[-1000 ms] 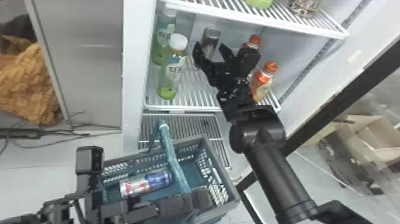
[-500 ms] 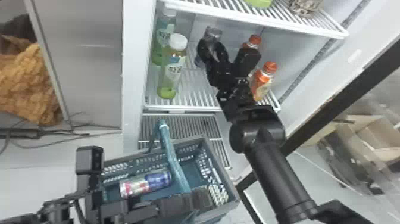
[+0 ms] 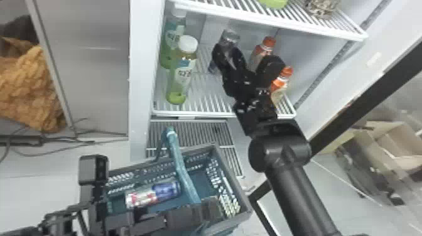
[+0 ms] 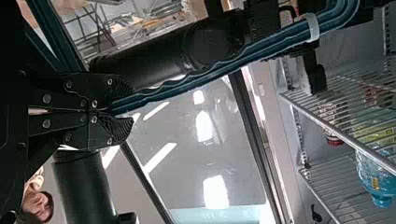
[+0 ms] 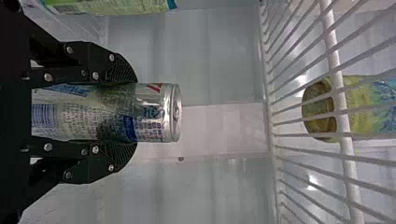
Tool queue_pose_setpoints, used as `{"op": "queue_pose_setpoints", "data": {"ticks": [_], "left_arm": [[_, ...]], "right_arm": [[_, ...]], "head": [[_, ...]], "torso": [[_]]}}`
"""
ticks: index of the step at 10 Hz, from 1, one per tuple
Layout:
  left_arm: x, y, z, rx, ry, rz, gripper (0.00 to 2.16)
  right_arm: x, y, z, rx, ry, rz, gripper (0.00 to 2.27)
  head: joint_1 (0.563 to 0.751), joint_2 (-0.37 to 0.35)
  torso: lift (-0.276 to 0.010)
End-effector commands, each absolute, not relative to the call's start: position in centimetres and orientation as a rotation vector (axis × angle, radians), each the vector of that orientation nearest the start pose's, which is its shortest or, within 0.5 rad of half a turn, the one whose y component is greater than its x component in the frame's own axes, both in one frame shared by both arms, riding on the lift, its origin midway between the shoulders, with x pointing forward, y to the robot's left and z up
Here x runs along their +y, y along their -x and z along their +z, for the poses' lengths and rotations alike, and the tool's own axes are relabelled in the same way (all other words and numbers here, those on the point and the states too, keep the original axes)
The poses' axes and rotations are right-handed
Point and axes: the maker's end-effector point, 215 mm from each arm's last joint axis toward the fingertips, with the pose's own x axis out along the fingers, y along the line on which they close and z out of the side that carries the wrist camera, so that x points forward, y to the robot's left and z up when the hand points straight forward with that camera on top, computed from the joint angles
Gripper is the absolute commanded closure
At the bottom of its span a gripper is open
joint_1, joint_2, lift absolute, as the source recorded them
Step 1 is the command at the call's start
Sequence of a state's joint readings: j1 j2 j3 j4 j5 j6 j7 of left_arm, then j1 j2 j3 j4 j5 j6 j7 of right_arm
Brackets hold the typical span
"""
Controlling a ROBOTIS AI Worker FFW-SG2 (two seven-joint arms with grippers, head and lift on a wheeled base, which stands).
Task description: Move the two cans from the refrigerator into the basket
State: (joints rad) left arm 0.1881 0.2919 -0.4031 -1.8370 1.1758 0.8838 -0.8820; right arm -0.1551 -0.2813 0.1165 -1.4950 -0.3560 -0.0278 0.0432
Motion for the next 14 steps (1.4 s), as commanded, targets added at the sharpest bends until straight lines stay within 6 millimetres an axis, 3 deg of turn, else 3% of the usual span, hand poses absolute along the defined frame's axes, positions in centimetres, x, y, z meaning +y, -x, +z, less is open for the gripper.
{"op": "queue_pose_setpoints", "data": {"ticks": [1,5,7,9,14], "left_arm": [[-8.1,-23.8,-30.2,0.693,1.219,-1.559,1.16],[-8.0,-23.5,-30.4,0.704,1.219,-1.56,1.16],[-8.0,-23.5,-30.4,0.703,1.222,-1.558,1.16],[-7.9,-23.6,-30.4,0.699,1.227,-1.552,1.16],[-7.9,-23.6,-30.5,0.697,1.232,-1.549,1.16]], "right_arm": [[-26.6,-62.2,-28.2,-0.072,-0.062,0.132,0.81],[-26.9,-57.5,-24.4,-0.127,-0.007,0.141,0.81],[-26.7,-54.5,-23.5,-0.119,-0.015,0.148,0.81],[-25.7,-50.9,-22.7,-0.116,-0.045,0.17,0.81],[-23.8,-44.8,-19.9,-0.116,-0.099,0.218,0.81]], "head": [[0.695,-0.35],[0.695,-0.35],[0.695,-0.35],[0.695,-0.35],[0.695,-0.35]], "torso": [[-0.276],[-0.276],[-0.276],[-0.276],[-0.276]]}}
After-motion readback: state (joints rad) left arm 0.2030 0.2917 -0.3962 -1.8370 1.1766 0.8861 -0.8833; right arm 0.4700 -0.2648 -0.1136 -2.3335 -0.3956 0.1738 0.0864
